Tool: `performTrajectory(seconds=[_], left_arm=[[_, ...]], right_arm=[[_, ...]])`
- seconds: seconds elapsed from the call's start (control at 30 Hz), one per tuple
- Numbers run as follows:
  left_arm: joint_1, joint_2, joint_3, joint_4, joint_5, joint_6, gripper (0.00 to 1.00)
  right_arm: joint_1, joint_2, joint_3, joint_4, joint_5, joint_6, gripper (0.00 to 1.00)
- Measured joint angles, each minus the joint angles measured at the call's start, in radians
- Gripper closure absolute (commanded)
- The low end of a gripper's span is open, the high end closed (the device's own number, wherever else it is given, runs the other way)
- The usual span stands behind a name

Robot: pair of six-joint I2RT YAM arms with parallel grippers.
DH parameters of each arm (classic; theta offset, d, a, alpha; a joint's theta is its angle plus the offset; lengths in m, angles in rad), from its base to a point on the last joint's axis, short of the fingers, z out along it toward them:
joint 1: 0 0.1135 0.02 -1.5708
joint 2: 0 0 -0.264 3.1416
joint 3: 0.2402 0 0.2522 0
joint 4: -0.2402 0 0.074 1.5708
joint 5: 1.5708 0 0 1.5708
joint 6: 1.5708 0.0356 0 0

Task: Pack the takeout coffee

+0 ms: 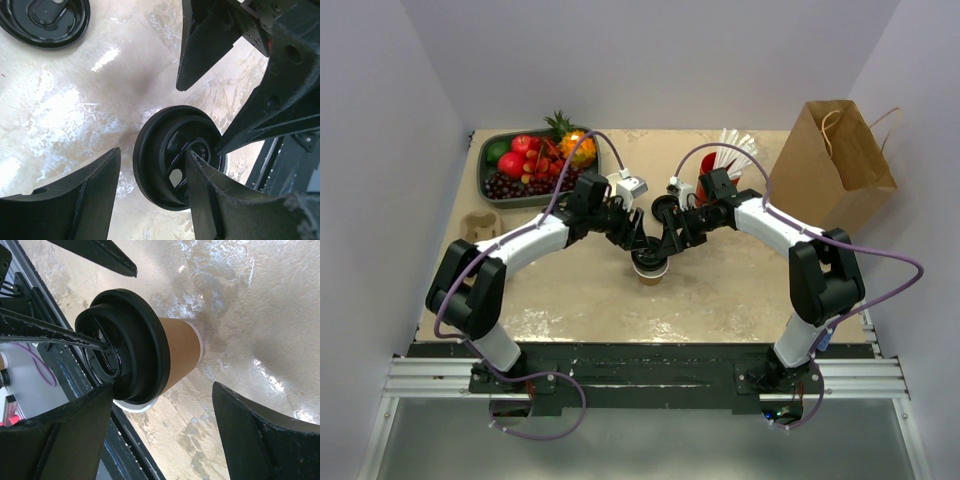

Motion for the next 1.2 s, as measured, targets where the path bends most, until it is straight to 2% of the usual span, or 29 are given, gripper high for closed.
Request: performTrajectory(seconds=[0.6,1.2], left_arm=[[-0.031,-0.026,0.003,0.001,0.118,0.019,0.45],[-0.029,-0.073,0.003,0.000,0.118,0.025,0.46]], right_arm=[[0.000,0.000,0.000,-0.002,-0.011,-0.003,0.16],[0.012,0.000,0.003,-0.002,-0.012,-0.009,0.15]])
